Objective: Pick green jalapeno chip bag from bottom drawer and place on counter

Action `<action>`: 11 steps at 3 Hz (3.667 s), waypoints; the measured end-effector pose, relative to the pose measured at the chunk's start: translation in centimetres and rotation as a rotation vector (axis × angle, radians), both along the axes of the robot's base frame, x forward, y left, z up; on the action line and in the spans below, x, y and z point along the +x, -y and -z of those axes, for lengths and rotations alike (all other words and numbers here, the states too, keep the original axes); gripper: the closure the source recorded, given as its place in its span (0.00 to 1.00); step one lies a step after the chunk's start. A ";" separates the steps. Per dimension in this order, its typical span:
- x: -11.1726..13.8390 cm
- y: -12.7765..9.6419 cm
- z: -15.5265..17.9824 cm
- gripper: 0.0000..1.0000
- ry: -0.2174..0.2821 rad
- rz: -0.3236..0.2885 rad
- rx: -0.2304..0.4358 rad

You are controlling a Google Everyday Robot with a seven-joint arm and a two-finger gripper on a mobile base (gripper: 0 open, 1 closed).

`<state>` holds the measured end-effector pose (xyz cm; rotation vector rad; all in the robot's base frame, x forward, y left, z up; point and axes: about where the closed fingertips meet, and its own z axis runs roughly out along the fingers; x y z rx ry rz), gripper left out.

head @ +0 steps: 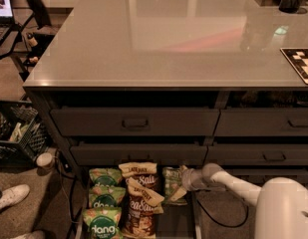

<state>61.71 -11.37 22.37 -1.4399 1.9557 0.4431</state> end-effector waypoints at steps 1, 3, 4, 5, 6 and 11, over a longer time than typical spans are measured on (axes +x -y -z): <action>0.6 0.6 1.5 0.00 0.002 0.007 -0.023; 0.4 2.1 4.9 0.00 -0.053 0.024 -0.057; 0.3 2.6 6.6 0.00 -0.087 0.024 -0.064; 0.5 2.4 8.5 0.00 -0.129 0.001 -0.073; 0.8 2.6 8.4 0.19 -0.128 0.001 -0.074; 0.8 2.5 8.1 1.00 -0.128 0.001 -0.074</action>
Offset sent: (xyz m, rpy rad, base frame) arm 0.0119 -0.0291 -0.0495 -0.0671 0.0404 -0.0386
